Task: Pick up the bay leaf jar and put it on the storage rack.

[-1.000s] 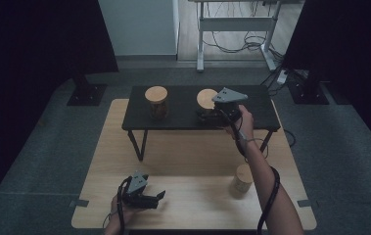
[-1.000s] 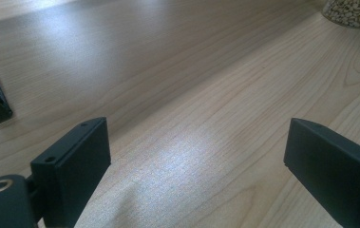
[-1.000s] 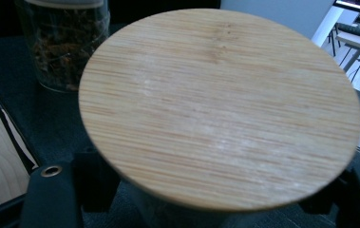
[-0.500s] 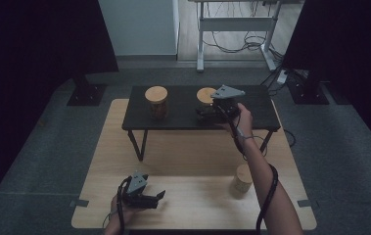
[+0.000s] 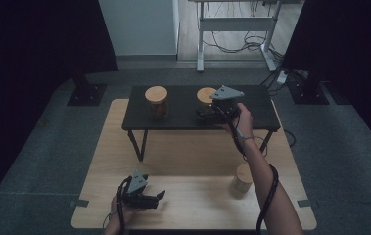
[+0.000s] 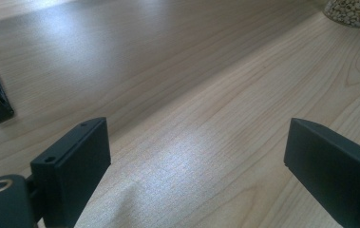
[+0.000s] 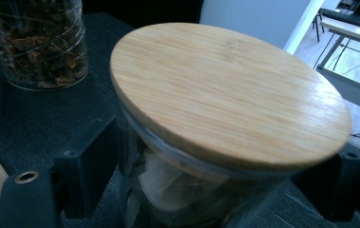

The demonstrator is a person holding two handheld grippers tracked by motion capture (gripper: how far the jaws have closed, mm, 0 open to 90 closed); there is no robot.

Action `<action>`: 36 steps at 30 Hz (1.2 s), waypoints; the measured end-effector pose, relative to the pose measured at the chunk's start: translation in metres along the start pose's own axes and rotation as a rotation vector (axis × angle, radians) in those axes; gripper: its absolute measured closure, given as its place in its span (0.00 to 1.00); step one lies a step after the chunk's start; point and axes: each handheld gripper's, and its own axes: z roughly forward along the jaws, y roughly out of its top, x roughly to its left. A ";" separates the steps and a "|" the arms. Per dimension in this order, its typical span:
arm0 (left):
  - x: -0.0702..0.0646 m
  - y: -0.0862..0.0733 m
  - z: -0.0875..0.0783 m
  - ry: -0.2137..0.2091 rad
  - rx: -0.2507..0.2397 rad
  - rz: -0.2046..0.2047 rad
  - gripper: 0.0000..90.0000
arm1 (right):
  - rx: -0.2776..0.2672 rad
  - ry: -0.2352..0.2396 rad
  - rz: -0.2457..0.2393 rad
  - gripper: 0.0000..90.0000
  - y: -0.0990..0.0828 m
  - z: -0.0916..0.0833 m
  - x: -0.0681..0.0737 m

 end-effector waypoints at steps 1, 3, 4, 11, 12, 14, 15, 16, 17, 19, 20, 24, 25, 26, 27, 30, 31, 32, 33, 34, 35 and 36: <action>0.000 0.000 0.000 0.000 0.000 0.000 0.09 | -0.002 -0.002 0.003 0.16 0.000 0.000 0.000; 0.000 0.000 0.000 0.000 0.000 0.001 0.09 | -0.005 -0.005 0.011 0.15 -0.002 -0.002 -0.001; 0.000 0.000 0.000 0.000 0.000 0.002 0.09 | -0.005 -0.006 0.015 0.15 -0.003 -0.002 -0.001; 0.000 0.000 0.000 0.001 0.002 0.002 0.09 | -0.021 -0.010 0.025 0.14 -0.007 -0.010 -0.001; 0.000 0.000 0.000 0.002 0.002 0.001 0.09 | -0.023 -0.014 0.029 0.13 -0.007 -0.011 -0.001; 0.000 0.000 0.000 0.002 0.002 0.001 0.09 | -0.019 -0.022 0.034 0.12 -0.008 -0.013 -0.002; 0.000 0.000 0.000 0.003 0.002 0.002 0.09 | -0.021 -0.023 0.038 0.12 -0.008 -0.014 -0.002; 0.000 0.000 0.000 0.003 0.002 0.001 0.09 | -0.023 -0.024 0.042 0.12 -0.009 -0.016 -0.002; 0.000 0.000 0.000 0.003 0.001 0.000 0.09 | -0.027 -0.024 0.044 0.12 -0.010 -0.017 -0.002; 0.000 0.000 0.000 0.004 0.002 0.000 0.09 | -0.033 -0.014 0.052 0.12 -0.011 -0.020 -0.002; 0.000 0.000 0.000 0.004 0.002 0.000 0.09 | -0.037 -0.013 0.053 0.12 -0.012 -0.022 -0.002; 0.000 0.000 0.000 0.004 0.002 0.001 0.09 | -0.045 -0.005 0.048 0.12 -0.015 -0.027 0.001; 0.000 0.000 0.000 0.004 0.002 0.001 0.09 | -0.047 -0.003 0.047 0.12 -0.016 -0.028 0.002; 0.000 0.000 0.000 0.004 0.002 0.001 0.09 | -0.049 -0.002 0.047 0.12 -0.017 -0.030 0.003; 0.000 0.000 0.000 0.005 0.002 0.001 0.09 | -0.052 0.000 0.046 0.12 -0.018 -0.031 0.004; 0.000 0.000 0.000 0.004 0.001 0.003 0.09 | -0.057 0.004 0.045 0.12 -0.021 -0.035 0.007; 0.000 0.000 0.000 0.004 0.001 0.003 0.09 | -0.059 0.005 0.045 0.12 -0.022 -0.036 0.007; 0.000 0.000 0.000 0.005 0.002 0.003 0.09 | -0.061 0.007 0.044 0.12 -0.024 -0.038 0.008; 0.000 0.000 0.000 0.005 0.002 0.002 0.09 | -0.064 0.007 0.043 0.12 -0.025 -0.040 0.009; 0.000 0.000 0.000 0.005 0.002 0.002 0.09 | -0.067 0.010 0.044 0.12 -0.026 -0.041 0.010; 0.000 0.000 0.000 0.005 0.003 0.002 0.09 | -0.071 0.012 0.045 0.12 -0.027 -0.043 0.010; 0.000 0.000 0.000 0.005 0.004 0.003 0.09 | -0.075 0.013 0.044 0.12 -0.028 -0.045 0.011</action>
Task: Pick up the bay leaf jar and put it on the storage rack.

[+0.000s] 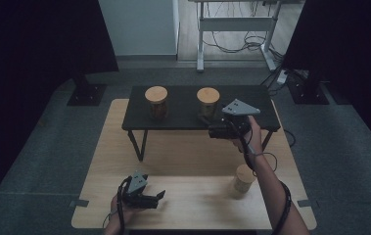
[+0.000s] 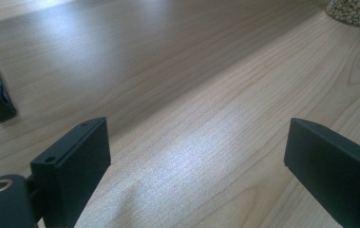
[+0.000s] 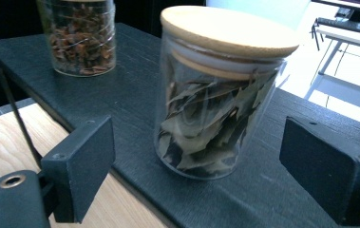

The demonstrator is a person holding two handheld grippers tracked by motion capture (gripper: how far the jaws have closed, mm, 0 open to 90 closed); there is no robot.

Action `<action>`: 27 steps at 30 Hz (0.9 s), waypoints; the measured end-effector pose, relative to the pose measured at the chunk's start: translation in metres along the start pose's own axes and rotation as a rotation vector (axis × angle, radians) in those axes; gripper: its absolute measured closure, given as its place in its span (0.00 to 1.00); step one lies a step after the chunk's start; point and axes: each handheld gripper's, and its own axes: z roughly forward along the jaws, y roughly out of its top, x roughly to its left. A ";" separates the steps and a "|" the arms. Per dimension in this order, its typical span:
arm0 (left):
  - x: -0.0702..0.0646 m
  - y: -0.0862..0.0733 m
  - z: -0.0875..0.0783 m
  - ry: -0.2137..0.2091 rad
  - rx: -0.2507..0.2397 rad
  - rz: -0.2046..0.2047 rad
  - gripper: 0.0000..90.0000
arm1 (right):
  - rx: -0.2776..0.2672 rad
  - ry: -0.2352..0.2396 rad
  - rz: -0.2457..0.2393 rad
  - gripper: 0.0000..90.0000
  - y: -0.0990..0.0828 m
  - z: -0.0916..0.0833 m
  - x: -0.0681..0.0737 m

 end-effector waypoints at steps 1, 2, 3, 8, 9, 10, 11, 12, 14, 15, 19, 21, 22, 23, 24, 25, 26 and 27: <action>0.000 0.000 0.000 0.000 0.000 0.000 0.09 | -0.005 0.001 0.001 0.12 -0.001 -0.002 0.001; 0.000 0.000 0.000 0.001 0.000 0.000 0.09 | -0.010 0.003 0.004 0.12 -0.002 -0.004 0.001; 0.000 0.000 0.000 0.001 -0.001 0.000 0.09 | -0.016 0.005 0.004 0.12 -0.004 -0.007 0.002; -0.001 0.000 0.000 0.001 0.002 0.002 0.09 | -0.038 0.016 -0.003 0.12 -0.016 -0.020 0.010; -0.001 0.000 0.000 0.001 0.003 0.002 0.09 | -0.044 0.020 -0.003 0.12 -0.019 -0.023 0.011; -0.001 0.000 0.000 0.000 0.004 0.002 0.09 | -0.049 0.024 0.000 0.12 -0.022 -0.026 0.013; -0.001 0.000 0.001 -0.001 0.003 0.001 0.09 | -0.054 0.029 0.001 0.12 -0.025 -0.029 0.014; -0.001 0.000 0.001 -0.002 0.003 0.001 0.09 | -0.061 0.034 0.007 0.13 -0.029 -0.032 0.015; -0.002 0.000 0.001 -0.002 0.003 0.001 0.09 | -0.071 0.041 0.018 0.13 -0.035 -0.038 0.016; -0.002 0.000 0.001 -0.003 0.004 0.002 0.09 | -0.076 0.045 0.024 0.13 -0.039 -0.040 0.017; -0.002 -0.001 0.002 -0.004 0.009 0.006 0.09 | -0.082 0.063 0.031 0.12 -0.055 -0.049 0.022; -0.003 -0.001 0.002 -0.004 0.009 0.003 0.09 | -0.087 0.072 0.033 0.12 -0.061 -0.053 0.026; -0.003 -0.001 0.002 -0.002 0.009 0.004 0.09 | -0.090 0.076 0.032 0.12 -0.064 -0.055 0.028; -0.003 -0.001 0.002 -0.003 0.009 0.004 0.09 | -0.092 0.082 0.030 0.12 -0.067 -0.057 0.030; -0.003 -0.001 0.002 -0.003 0.009 0.004 0.09 | -0.093 0.086 0.030 0.12 -0.071 -0.058 0.033; -0.003 -0.001 0.002 -0.003 0.009 0.003 0.09 | -0.093 0.090 0.032 0.12 -0.074 -0.059 0.035; -0.003 -0.001 0.002 -0.003 0.010 0.002 0.09 | -0.094 0.093 0.032 0.12 -0.077 -0.060 0.036; -0.003 -0.001 0.002 -0.004 0.011 0.003 0.09 | -0.092 0.095 0.034 0.12 -0.080 -0.061 0.038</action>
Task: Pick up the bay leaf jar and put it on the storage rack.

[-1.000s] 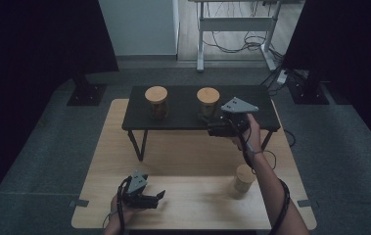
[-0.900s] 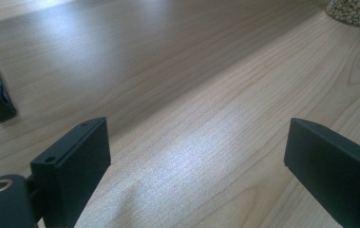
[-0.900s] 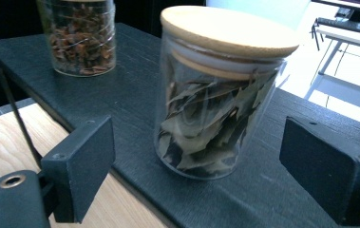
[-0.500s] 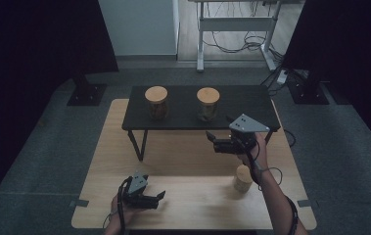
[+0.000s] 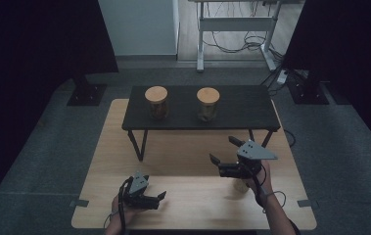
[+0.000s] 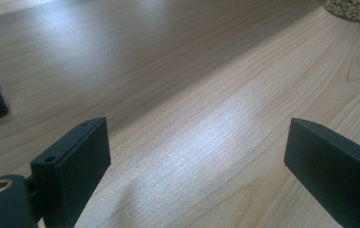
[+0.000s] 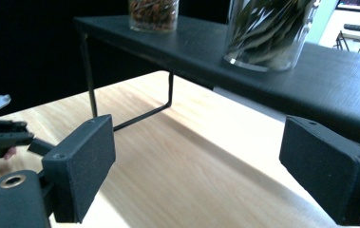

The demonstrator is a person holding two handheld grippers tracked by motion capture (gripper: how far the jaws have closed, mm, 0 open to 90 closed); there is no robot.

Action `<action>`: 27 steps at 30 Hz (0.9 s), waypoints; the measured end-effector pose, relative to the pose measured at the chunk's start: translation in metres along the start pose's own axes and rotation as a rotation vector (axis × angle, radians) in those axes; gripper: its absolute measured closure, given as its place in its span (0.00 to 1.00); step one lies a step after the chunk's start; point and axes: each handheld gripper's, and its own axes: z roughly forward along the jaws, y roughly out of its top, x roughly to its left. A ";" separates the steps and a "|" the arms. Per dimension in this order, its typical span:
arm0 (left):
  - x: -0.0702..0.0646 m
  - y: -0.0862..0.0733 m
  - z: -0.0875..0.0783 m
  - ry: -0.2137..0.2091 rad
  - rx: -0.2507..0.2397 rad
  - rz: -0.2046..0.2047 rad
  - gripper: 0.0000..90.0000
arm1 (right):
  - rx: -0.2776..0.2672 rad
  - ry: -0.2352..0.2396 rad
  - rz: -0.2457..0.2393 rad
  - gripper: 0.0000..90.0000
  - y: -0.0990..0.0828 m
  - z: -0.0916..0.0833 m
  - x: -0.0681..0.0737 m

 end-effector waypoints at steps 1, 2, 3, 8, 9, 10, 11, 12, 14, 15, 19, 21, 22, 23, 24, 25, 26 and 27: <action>0.000 0.000 0.000 0.001 0.002 0.002 0.09 | 0.002 0.005 0.002 0.12 -0.004 -0.001 0.002; 0.000 0.000 0.000 0.001 0.002 0.002 0.09 | 0.004 0.013 0.004 0.12 -0.008 -0.002 0.003; 0.000 0.000 0.000 0.002 0.001 0.002 0.09 | 0.006 0.017 0.004 0.12 -0.011 -0.003 0.004; 0.000 0.000 0.000 0.001 0.004 0.002 0.09 | 0.008 0.020 0.025 0.12 -0.022 -0.008 0.007; 0.000 0.000 0.000 0.001 0.003 0.003 0.09 | 0.009 0.020 0.028 0.12 -0.024 -0.009 0.008; 0.000 0.000 0.000 0.002 0.002 0.003 0.09 | 0.011 0.023 0.032 0.12 -0.027 -0.009 0.009; 0.000 0.000 0.000 0.002 0.003 0.002 0.09 | 0.013 0.025 0.033 0.12 -0.029 -0.010 0.009; 0.000 0.000 0.000 0.002 0.003 0.001 0.09 | 0.018 0.031 0.037 0.12 -0.033 -0.010 0.010; 0.000 0.000 0.000 0.000 0.004 0.001 0.09 | 0.026 0.044 0.055 0.12 -0.039 -0.011 0.012; 0.000 0.000 0.000 0.000 0.004 0.003 0.09 | 0.029 0.046 0.064 0.12 -0.042 -0.011 0.013; 0.000 0.000 0.000 0.001 0.004 0.004 0.09 | 0.043 0.049 0.073 0.12 -0.050 -0.011 0.017; 0.000 0.000 0.000 0.001 0.004 0.003 0.09 | 0.062 0.052 0.067 0.12 -0.056 -0.011 0.020; 0.000 0.000 0.000 0.001 0.004 0.004 0.09 | 0.066 0.054 0.070 0.12 -0.058 -0.011 0.021; 0.000 -0.001 0.000 0.000 0.005 0.004 0.09 | 0.069 0.055 0.069 0.12 -0.060 -0.010 0.022; 0.000 -0.001 0.001 0.000 0.006 0.005 0.09 | 0.074 0.055 0.069 0.12 -0.061 -0.010 0.023; -0.001 -0.001 0.001 -0.001 0.007 0.006 0.09 | 0.081 0.054 0.071 0.12 -0.063 -0.010 0.024; -0.001 0.000 0.001 -0.001 0.006 0.007 0.09 | 0.087 0.055 0.071 0.12 -0.065 -0.009 0.024; -0.001 0.000 0.000 -0.002 0.005 0.007 0.09 | 0.091 0.057 0.069 0.12 -0.067 -0.009 0.025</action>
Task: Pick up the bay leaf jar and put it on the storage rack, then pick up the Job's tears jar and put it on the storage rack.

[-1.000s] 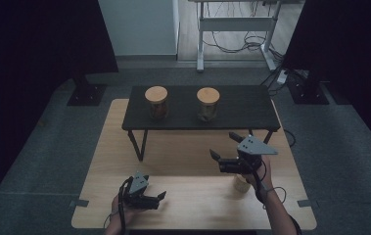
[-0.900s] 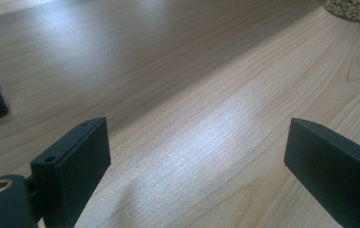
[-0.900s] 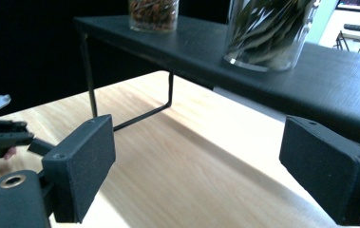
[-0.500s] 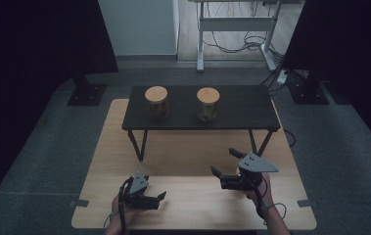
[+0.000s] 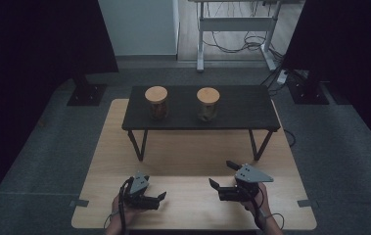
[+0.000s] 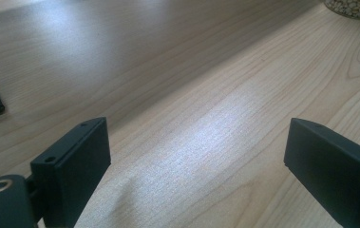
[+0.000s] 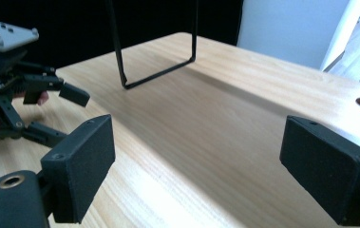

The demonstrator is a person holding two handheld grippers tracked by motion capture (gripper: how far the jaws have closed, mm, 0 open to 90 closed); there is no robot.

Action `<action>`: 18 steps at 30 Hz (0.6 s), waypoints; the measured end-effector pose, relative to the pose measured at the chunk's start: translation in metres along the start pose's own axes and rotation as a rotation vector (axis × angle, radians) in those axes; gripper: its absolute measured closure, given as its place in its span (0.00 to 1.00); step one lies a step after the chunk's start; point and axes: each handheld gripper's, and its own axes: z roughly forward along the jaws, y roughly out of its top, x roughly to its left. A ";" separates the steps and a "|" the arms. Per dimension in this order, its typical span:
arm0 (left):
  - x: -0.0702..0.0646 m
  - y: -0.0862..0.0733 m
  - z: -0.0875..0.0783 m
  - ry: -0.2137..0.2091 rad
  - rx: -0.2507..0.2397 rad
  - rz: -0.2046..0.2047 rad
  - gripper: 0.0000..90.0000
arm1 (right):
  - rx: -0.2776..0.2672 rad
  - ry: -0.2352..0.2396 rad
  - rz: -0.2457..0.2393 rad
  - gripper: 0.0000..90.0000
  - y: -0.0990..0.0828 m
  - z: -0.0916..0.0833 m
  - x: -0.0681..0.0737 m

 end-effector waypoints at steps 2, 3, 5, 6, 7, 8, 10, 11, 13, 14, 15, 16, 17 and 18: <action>0.000 0.000 0.000 0.001 0.000 0.000 0.09 | 0.012 0.004 0.001 0.12 -0.004 0.000 0.002; 0.001 0.000 0.000 0.002 0.000 -0.001 0.09 | 0.019 0.006 0.002 0.12 -0.006 0.000 0.003; 0.001 0.000 0.000 0.002 0.001 0.000 0.09 | 0.023 0.006 0.003 0.12 -0.009 -0.001 0.003; 0.001 0.000 0.000 0.001 0.000 0.000 0.09 | 0.025 0.005 0.009 0.12 -0.010 -0.001 0.003; 0.000 0.000 0.000 0.001 0.000 0.000 0.09 | 0.026 0.004 0.014 0.12 -0.012 -0.001 0.003; 0.000 0.000 0.000 0.000 0.000 0.001 0.09 | 0.030 0.002 0.017 0.12 -0.013 -0.002 0.002; 0.000 0.000 -0.001 0.001 -0.001 0.002 0.09 | 0.037 -0.001 0.019 0.12 -0.016 -0.002 0.002; 0.001 0.000 -0.001 0.002 -0.002 0.000 0.09 | 0.041 -0.002 0.020 0.12 -0.018 -0.003 0.002; 0.001 0.000 -0.001 0.004 -0.005 -0.001 0.09 | 0.042 -0.007 0.019 0.12 -0.020 -0.004 0.002; 0.001 0.000 -0.002 0.004 -0.005 -0.001 0.09 | 0.042 -0.009 0.019 0.12 -0.020 -0.004 0.002; 0.001 0.001 -0.002 0.005 -0.006 0.000 0.09 | 0.041 -0.013 0.016 0.12 -0.020 -0.005 0.002; 0.001 0.001 -0.002 0.006 -0.007 0.002 0.09 | 0.040 -0.014 0.014 0.12 -0.020 -0.006 0.002; 0.001 0.001 -0.002 0.006 -0.008 0.002 0.09 | 0.038 -0.012 0.014 0.11 -0.020 -0.007 0.003; 0.001 0.001 -0.002 0.005 -0.008 0.002 0.09 | 0.035 -0.010 0.011 0.11 -0.019 -0.008 0.003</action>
